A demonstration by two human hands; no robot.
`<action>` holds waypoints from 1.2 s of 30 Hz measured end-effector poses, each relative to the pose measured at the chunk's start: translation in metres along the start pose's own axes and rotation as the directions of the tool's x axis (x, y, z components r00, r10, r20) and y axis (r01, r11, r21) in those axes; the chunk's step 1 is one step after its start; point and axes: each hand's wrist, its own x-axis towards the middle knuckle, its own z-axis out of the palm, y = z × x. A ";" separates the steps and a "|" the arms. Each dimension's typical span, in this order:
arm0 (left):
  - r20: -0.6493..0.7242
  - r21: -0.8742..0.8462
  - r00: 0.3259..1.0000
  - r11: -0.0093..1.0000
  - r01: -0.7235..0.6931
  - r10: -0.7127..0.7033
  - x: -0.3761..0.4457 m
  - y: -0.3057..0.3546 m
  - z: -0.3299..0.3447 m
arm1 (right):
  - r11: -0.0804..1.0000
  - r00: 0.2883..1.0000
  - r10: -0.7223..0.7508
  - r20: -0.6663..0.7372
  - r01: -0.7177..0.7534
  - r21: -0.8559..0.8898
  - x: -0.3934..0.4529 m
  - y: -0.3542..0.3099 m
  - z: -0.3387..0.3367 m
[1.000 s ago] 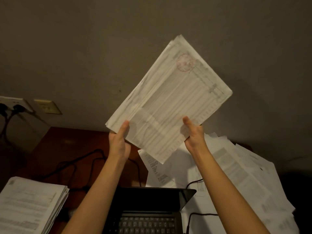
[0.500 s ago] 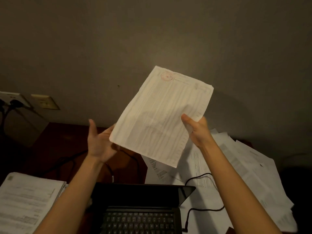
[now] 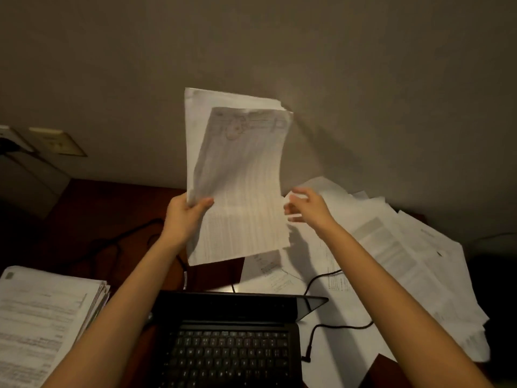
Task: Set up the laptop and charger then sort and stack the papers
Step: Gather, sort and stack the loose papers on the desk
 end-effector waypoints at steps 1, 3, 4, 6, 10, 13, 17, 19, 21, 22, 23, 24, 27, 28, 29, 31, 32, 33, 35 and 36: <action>-0.054 0.030 0.999 1.000 0.004 -0.002 0.002 -0.004 0.002 | 0.991 0.997 0.074 -0.016 -0.075 -0.107 0.007 0.017 -0.001; -0.112 0.108 0.993 0.994 -0.009 0.021 0.006 -0.012 0.004 | 0.887 0.980 0.197 -0.012 -0.184 -0.424 0.018 0.054 -0.004; -0.121 0.142 0.992 0.990 -0.008 0.025 0.007 -0.014 0.004 | 0.817 0.970 0.244 -0.006 -0.208 -0.538 0.022 0.070 -0.002; -0.119 0.222 0.991 0.975 -0.026 0.053 0.010 -0.016 0.005 | 0.736 0.950 0.311 -0.018 -0.253 -0.629 0.028 0.098 0.005; -0.057 0.379 0.996 0.925 -0.038 0.065 0.014 -0.018 0.010 | 0.654 0.936 0.314 -0.158 -0.334 -0.679 0.038 0.125 0.027; -0.006 0.469 0.998 0.881 -0.059 0.070 0.017 -0.022 0.013 | 0.505 0.952 0.234 -0.200 -0.294 -0.811 0.043 0.136 0.038; 0.069 0.547 0.995 0.832 -0.093 0.066 0.017 -0.027 0.017 | 0.327 0.957 0.200 -0.212 -0.269 -0.906 0.048 0.146 0.049; 0.092 0.559 0.994 0.823 -0.098 0.056 0.018 -0.030 0.020 | 0.308 0.955 0.179 -0.238 -0.284 -0.908 0.050 0.147 0.050; 0.103 0.554 0.994 0.828 -0.086 0.034 0.018 -0.028 0.022 | 0.385 0.956 0.173 -0.238 -0.288 -0.877 0.052 0.146 0.045; 0.106 0.551 0.994 0.831 -0.078 0.023 0.019 -0.028 0.022 | 0.451 0.958 0.168 -0.231 -0.283 -0.847 0.053 0.145 0.040; 0.110 0.554 0.994 0.830 -0.072 0.013 0.019 -0.026 0.023 | 0.505 0.963 0.164 -0.215 -0.269 -0.820 0.053 0.143 0.034; 0.114 0.555 0.993 0.829 -0.068 0.005 0.019 -0.025 0.023 | 0.528 0.967 0.167 -0.191 -0.251 -0.811 0.053 0.141 0.026; 0.138 0.547 0.990 0.833 -0.081 0.005 0.016 -0.020 0.026 | 0.532 0.978 0.179 -0.106 -0.187 -0.826 0.048 0.137 0.002; 0.144 0.545 0.990 0.833 -0.091 0.014 0.015 -0.018 0.029 | 0.572 0.980 0.177 -0.090 -0.177 -0.801 0.046 0.135 -0.006; 0.149 0.544 0.989 0.834 -0.096 0.017 0.013 -0.015 0.032 | 0.639 0.983 0.169 -0.076 -0.168 -0.751 0.043 0.132 -0.012; 0.160 0.535 0.987 0.838 -0.111 0.029 0.009 -0.008 0.038 | 0.775 0.990 0.116 -0.082 -0.142 -0.615 0.035 0.119 -0.025; 0.165 0.532 0.986 0.838 -0.122 0.039 0.007 -0.006 0.042 | 0.827 0.993 0.063 -0.100 -0.108 -0.552 0.029 0.109 -0.030; 0.167 0.527 0.985 0.840 -0.130 0.047 0.005 -0.004 0.046 | 0.867 0.991 -0.005 -0.130 -0.060 -0.495 0.022 0.096 -0.036; 0.163 0.505 0.984 0.850 -0.151 0.077 -0.003 0.004 0.055 | 0.932 0.975 -0.111 -0.193 0.034 -0.362 0.006 0.071 -0.046; 0.161 0.491 0.981 0.853 -0.177 0.111 -0.008 0.009 0.061 | 0.960 0.972 -0.121 -0.200 0.063 -0.275 -0.002 0.058 -0.050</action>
